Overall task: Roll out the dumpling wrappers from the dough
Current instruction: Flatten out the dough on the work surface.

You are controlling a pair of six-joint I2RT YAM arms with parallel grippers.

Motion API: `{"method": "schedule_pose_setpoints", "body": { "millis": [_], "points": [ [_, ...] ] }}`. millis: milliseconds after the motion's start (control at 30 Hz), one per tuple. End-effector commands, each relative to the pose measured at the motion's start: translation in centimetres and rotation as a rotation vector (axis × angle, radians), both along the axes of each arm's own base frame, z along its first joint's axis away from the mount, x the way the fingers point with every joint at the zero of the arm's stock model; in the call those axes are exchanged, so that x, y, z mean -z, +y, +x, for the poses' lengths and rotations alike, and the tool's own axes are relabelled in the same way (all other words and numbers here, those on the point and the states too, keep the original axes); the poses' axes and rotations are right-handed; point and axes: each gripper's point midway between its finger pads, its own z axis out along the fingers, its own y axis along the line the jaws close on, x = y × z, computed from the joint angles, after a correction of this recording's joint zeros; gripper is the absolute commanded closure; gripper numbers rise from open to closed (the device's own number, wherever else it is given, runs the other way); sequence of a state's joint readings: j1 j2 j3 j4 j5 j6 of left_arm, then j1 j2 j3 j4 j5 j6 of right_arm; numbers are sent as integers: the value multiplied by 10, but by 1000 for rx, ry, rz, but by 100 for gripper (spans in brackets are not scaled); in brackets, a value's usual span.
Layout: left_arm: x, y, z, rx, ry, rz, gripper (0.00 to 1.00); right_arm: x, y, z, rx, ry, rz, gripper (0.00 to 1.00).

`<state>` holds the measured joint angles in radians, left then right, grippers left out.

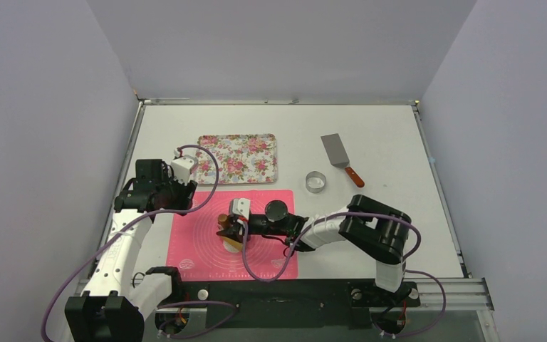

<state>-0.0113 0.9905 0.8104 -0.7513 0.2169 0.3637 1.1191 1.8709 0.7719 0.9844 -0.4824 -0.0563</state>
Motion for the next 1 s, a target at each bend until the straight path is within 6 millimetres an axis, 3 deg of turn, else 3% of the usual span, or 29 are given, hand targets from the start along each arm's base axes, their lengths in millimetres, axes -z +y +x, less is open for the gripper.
{"method": "schedule_pose_setpoints", "body": {
  "millis": [0,200,333,433,667,800,967],
  "points": [
    [-23,-1,13,16,-83,-4,49,98,-55,27,109,49,-353,100],
    [-23,-1,14,17,-84,-5,49,114,-73,48,198,16,-414,100],
    [-25,-1,15,17,-88,-3,49,119,-74,50,203,17,-431,100],
    [-26,-1,15,18,-90,-4,49,118,-68,34,148,12,-428,100],
    [-26,-1,15,16,-92,-2,50,114,-47,-31,-64,77,-382,100],
    [-27,7,15,-11,-93,1,49,111,-47,-49,-111,100,-356,100],
    [-30,7,16,-13,-100,-3,49,108,-40,-58,-160,150,-349,100]
  ]
}}
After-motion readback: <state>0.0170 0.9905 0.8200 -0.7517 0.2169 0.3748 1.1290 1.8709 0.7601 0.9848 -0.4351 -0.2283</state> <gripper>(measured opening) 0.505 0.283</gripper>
